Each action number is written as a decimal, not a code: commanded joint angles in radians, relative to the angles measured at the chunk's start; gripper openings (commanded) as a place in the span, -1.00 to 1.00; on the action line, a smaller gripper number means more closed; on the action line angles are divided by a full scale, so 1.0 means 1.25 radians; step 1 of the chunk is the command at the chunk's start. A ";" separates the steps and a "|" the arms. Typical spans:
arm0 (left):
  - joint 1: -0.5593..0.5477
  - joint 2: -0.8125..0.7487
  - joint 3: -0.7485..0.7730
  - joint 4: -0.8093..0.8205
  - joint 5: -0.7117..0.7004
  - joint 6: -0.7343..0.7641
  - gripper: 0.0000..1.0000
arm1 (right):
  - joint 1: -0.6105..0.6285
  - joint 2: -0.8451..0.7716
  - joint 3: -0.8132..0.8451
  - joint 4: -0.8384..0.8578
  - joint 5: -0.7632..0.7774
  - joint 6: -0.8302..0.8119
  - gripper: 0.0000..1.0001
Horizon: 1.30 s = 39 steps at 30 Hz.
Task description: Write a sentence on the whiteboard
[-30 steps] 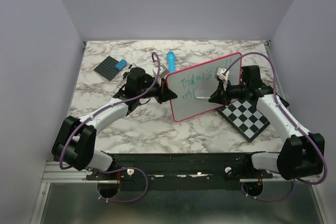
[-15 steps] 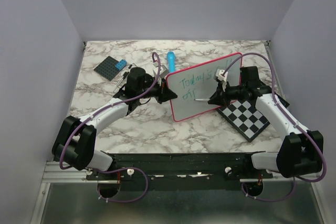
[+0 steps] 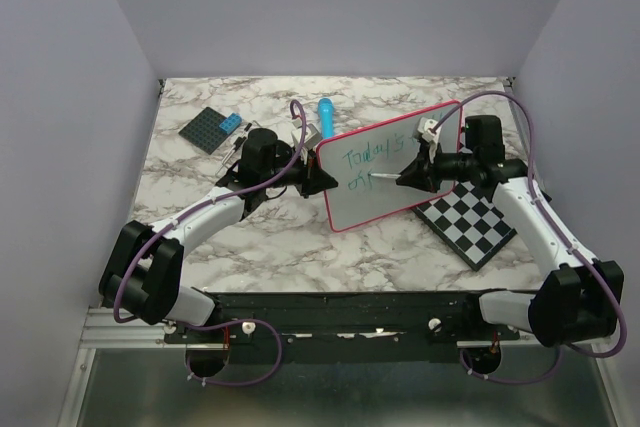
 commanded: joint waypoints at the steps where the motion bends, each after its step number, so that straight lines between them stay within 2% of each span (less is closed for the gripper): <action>1: -0.007 0.032 -0.014 -0.137 -0.024 0.058 -1.00 | 0.003 0.017 0.022 0.027 -0.028 0.034 -0.99; 24: -0.007 0.033 -0.014 -0.141 -0.024 0.060 -1.00 | 0.025 0.037 0.004 0.054 0.007 0.066 -0.99; 39: -0.007 0.032 -0.011 -0.145 -0.026 0.063 -1.00 | -0.042 0.017 -0.015 0.047 -0.010 0.043 -0.99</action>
